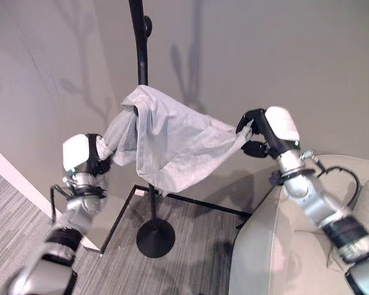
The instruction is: Hang the clothes on the sofa on the clothes rack.
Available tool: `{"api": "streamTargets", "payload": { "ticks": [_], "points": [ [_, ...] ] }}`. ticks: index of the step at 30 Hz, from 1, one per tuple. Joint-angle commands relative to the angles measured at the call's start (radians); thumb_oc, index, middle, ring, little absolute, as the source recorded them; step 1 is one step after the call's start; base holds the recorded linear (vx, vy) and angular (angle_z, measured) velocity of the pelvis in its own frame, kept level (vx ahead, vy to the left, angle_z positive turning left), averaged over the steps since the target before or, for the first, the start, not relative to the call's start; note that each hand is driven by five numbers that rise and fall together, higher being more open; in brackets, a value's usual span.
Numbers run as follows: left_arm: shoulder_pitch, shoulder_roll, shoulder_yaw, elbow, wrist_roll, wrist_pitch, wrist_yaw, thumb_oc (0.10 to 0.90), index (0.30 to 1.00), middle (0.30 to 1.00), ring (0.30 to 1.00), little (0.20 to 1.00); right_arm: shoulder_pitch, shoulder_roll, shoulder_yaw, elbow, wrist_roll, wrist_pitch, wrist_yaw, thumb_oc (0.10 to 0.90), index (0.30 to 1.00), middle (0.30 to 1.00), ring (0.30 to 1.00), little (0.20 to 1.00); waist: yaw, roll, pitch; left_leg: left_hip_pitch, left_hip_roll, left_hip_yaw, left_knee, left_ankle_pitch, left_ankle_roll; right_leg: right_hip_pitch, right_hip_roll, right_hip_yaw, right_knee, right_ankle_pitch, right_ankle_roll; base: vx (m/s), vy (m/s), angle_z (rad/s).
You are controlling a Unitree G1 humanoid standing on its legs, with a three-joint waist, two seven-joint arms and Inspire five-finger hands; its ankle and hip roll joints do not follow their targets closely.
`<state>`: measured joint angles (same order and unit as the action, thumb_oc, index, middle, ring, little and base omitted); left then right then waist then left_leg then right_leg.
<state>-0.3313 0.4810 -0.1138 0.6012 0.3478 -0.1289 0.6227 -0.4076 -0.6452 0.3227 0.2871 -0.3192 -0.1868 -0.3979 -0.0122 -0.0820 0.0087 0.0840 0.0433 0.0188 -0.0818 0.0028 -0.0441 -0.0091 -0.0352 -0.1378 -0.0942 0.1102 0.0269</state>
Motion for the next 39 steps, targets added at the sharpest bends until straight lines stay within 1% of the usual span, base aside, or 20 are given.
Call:
{"api": "streamTargets", "payload": {
  "ticks": [1, 2, 3, 4, 5, 6, 7, 8, 9, 10, 11, 14, 18, 23, 26, 28, 32, 34, 37, 39],
  "points": [
    [0.078, -0.009, 0.07, -0.005, -0.199, -0.054, -0.005, 0.4, 0.3, 0.3, 0.3, 0.3, 0.018, 0.021, -0.103, 0.121, 0.077, 0.033, -0.064, 0.4, 0.3, 0.3, 0.3, 0.3, 0.023, -0.003, -0.049, -0.084, 0.031, -0.005, 0.011, -0.022, -0.006, 0.04, -0.024, -0.007, 0.008, -0.152, 0.067, -0.03, 0.003, -0.01],
    [0.117, -0.064, 0.079, -0.06, -0.284, -0.082, -0.025, 0.4, 0.3, 0.3, 0.3, 0.3, 0.048, 0.073, -0.09, 0.11, 0.108, 0.016, -0.05, 0.4, 0.3, 0.3, 0.3, 0.3, 0.027, 0.0, -0.041, -0.086, 0.029, -0.004, 0.015, -0.015, -0.004, 0.04, -0.026, -0.009, 0.009, -0.146, 0.064, 0.0, 0.0, 0.0],
    [0.136, -0.091, 0.085, -0.08, -0.326, -0.09, -0.032, 0.4, 0.3, 0.3, 0.3, 0.3, 0.067, 0.096, -0.09, 0.099, 0.129, 0.009, -0.037, 0.4, 0.3, 0.3, 0.3, 0.3, 0.027, 0.002, -0.043, -0.084, 0.03, -0.006, 0.013, -0.02, -0.004, 0.041, -0.025, -0.009, 0.008, -0.151, 0.065, 0.0, 0.0, 0.0],
    [0.157, -0.13, 0.084, -0.098, -0.408, -0.113, -0.047, 0.4, 0.3, 0.3, 0.3, 0.3, 0.091, 0.135, -0.075, 0.084, 0.167, -0.004, -0.017, 0.4, 0.3, 0.3, 0.3, 0.3, 0.028, 0.004, -0.042, -0.084, 0.029, -0.007, 0.012, -0.018, -0.003, 0.042, -0.026, -0.01, 0.008, -0.15, 0.065, 0.0, 0.0, 0.0],
    [0.173, -0.159, 0.078, -0.115, -0.485, -0.129, -0.079, 0.4, 0.3, 0.3, 0.3, 0.3, 0.11, 0.175, -0.058, 0.07, 0.21, -0.014, 0.003, 0.4, 0.3, 0.3, 0.3, 0.3, 0.029, 0.008, -0.041, -0.084, 0.029, -0.007, 0.012, -0.016, -0.003, 0.044, -0.027, -0.012, 0.007, -0.15, 0.064, 0.0, 0.0, 0.0],
    [0.193, -0.175, 0.071, -0.135, -0.53, -0.138, -0.103, 0.4, 0.3, 0.3, 0.3, 0.3, 0.125, 0.202, -0.04, 0.057, 0.246, -0.022, 0.027, 0.4, 0.3, 0.3, 0.3, 0.3, 0.031, 0.011, -0.039, -0.083, 0.029, -0.008, 0.012, -0.015, -0.003, 0.045, -0.028, -0.012, 0.007, -0.149, 0.064, 0.0, 0.0, 0.0],
    [0.223, -0.202, 0.058, -0.167, -0.614, -0.15, -0.137, 0.409, 0.314, 0.314, 0.314, 0.314, 0.151, 0.243, -0.002, 0.037, 0.318, -0.033, 0.075, 0.4, 0.3, 0.3, 0.3, 0.3, 0.034, 0.014, -0.039, -0.081, 0.03, -0.007, 0.011, -0.012, -0.003, 0.047, -0.029, -0.013, 0.007, -0.149, 0.064, 0.0, 0.0, 0.0],
    [0.225, -0.201, 0.058, -0.168, -0.615, -0.15, -0.138, 0.497, 0.446, 0.446, 0.446, 0.446, 0.152, 0.243, -0.001, 0.036, 0.319, -0.033, 0.076, 0.4, 0.3, 0.3, 0.3, 0.3, 0.033, 0.014, -0.04, -0.081, 0.03, -0.007, 0.01, -0.012, -0.003, 0.048, -0.029, -0.013, 0.007, -0.149, 0.064, 0.0, 0.0, 0.0],
    [0.245, -0.211, 0.045, -0.176, -0.652, -0.147, -0.166, 0.8, 0.9, 0.9, 0.9, 0.9, 0.166, 0.277, 0.036, 0.025, 0.377, -0.04, 0.114, 0.43, 0.345, 0.345, 0.345, 0.345, 0.036, 0.018, -0.039, -0.08, 0.031, -0.006, 0.01, -0.011, -0.004, 0.049, -0.03, -0.012, 0.007, -0.15, 0.063, 0.0, 0.0, 0.0],
    [0.256, -0.216, 0.044, -0.179, -0.669, -0.147, -0.173, 0.8, 0.9, 0.9, 0.9, 0.9, 0.171, 0.284, 0.053, 0.022, 0.395, -0.042, 0.129, 0.582, 0.573, 0.573, 0.573, 0.573, 0.037, 0.019, -0.04, -0.079, 0.031, -0.005, 0.01, -0.011, -0.004, 0.05, -0.03, -0.012, 0.007, -0.15, 0.063, 0.0, 0.0, 0.0],
    [0.264, -0.221, 0.046, -0.17, -0.703, -0.15, -0.187, 0.8, 0.9, 0.9, 0.9, 0.9, 0.174, 0.289, 0.07, 0.013, 0.407, -0.043, 0.149, 0.8, 0.9, 0.9, 0.9, 0.9, 0.04, 0.021, -0.041, -0.079, 0.031, -0.005, 0.01, -0.01, -0.005, 0.051, -0.031, -0.013, 0.007, -0.151, 0.063, 0.0, 0.008, 0.05],
    [0.284, -0.232, 0.04, -0.15, -0.735, -0.156, -0.213, 0.8, 0.9, 0.9, 0.9, 0.9, 0.178, 0.275, 0.097, -0.007, 0.404, -0.045, 0.184, 0.8, 0.9, 0.9, 0.9, 0.9, 0.043, 0.025, -0.043, -0.077, 0.031, -0.007, 0.01, -0.01, -0.006, 0.053, -0.033, -0.016, 0.007, -0.152, 0.064, 0.0, 0.011, 0.05],
    [0.314, -0.247, 0.057, -0.122, -0.799, -0.157, -0.248, 0.8, 0.9, 0.9, 0.9, 0.9, 0.179, 0.24, 0.101, -0.024, 0.387, -0.046, 0.208, 0.8, 0.9, 0.9, 0.9, 0.9, 0.046, 0.029, -0.045, -0.075, 0.03, -0.007, 0.01, -0.011, -0.006, 0.057, -0.036, -0.021, 0.007, -0.152, 0.066, 0.0, 0.01, 0.04],
    [0.364, -0.257, 0.063, -0.073, -0.845, -0.158, -0.307, 0.8, 0.9, 0.9, 0.9, 0.9, 0.195, 0.196, 0.081, -0.026, 0.38, -0.049, 0.23, 0.8, 0.9, 0.9, 0.9, 0.9, 0.049, 0.028, -0.047, -0.073, 0.03, -0.009, 0.01, -0.013, -0.006, 0.062, -0.038, -0.024, 0.007, -0.152, 0.068, 0.0, 0.0, 0.0],
    [0.386, -0.266, 0.077, -0.02, -0.9, -0.155, -0.353, 0.8, 0.9, 0.9, 0.9, 0.9, 0.209, 0.165, 0.069, -0.016, 0.39, -0.053, 0.253, 0.8, 0.9, 0.9, 0.9, 0.9, 0.05, 0.029, -0.046, -0.07, 0.029, -0.008, 0.01, -0.015, -0.005, 0.063, -0.04, -0.025, 0.007, -0.151, 0.07, 0.0, 0.0, 0.0],
    [0.409, -0.273, 0.085, 0.018, -0.902, -0.162, -0.38, 0.8, 0.9, 0.9, 0.9, 0.9, 0.237, 0.145, 0.049, 0.001, 0.405, -0.077, 0.279, 0.8, 0.9, 0.9, 0.9, 0.9, 0.052, 0.029, -0.045, -0.069, 0.028, -0.01, 0.011, -0.017, -0.004, 0.065, -0.04, -0.028, 0.007, -0.152, 0.071, 0.0, 0.0, 0.0],
    [0.417, -0.281, 0.107, 0.129, -0.905, -0.154, -0.41, 0.8, 0.9, 0.9, 0.9, 0.9, 0.278, 0.131, 0.029, 0.018, 0.427, -0.093, 0.308, 0.8, 0.9, 0.9, 0.9, 0.9, 0.049, 0.028, -0.043, -0.065, 0.029, -0.007, 0.01, -0.019, -0.005, 0.067, -0.042, -0.027, 0.007, -0.153, 0.074, 0.0, 0.0, 0.0],
    [0.418, -0.288, 0.134, 0.186, -0.932, -0.159, -0.422, 0.8, 0.9, 0.9, 0.9, 0.9, 0.298, 0.125, 0.02, 0.029, 0.439, -0.098, 0.323, 0.8, 0.9, 0.9, 0.9, 0.9, 0.048, 0.026, -0.043, -0.064, 0.029, -0.005, 0.011, -0.02, -0.005, 0.067, -0.043, -0.028, 0.007, -0.153, 0.075, -0.01, 0.008, -0.04],
    [0.427, -0.286, 0.163, 0.244, -0.934, -0.157, -0.446, 0.8, 0.9, 0.9, 0.9, 0.9, 0.33, 0.104, 0.002, 0.034, 0.478, -0.11, 0.367, 0.8, 0.9, 0.9, 0.9, 0.9, 0.046, 0.024, -0.04, -0.063, 0.029, -0.002, 0.011, -0.021, -0.006, 0.068, -0.044, -0.029, 0.008, -0.153, 0.076, 0.0, 0.0, 0.0],
    [0.427, -0.286, 0.163, 0.245, -0.934, -0.157, -0.447, 0.8, 0.9, 0.9, 0.9, 0.9, 0.33, 0.104, 0.001, 0.033, 0.479, -0.11, 0.367, 0.8, 0.9, 0.9, 0.9, 0.9, 0.046, 0.024, -0.04, -0.062, 0.029, -0.002, 0.011, -0.021, -0.006, 0.068, -0.044, -0.029, 0.008, -0.153, 0.076, 0.0, 0.0, 0.0]
  ]
}}
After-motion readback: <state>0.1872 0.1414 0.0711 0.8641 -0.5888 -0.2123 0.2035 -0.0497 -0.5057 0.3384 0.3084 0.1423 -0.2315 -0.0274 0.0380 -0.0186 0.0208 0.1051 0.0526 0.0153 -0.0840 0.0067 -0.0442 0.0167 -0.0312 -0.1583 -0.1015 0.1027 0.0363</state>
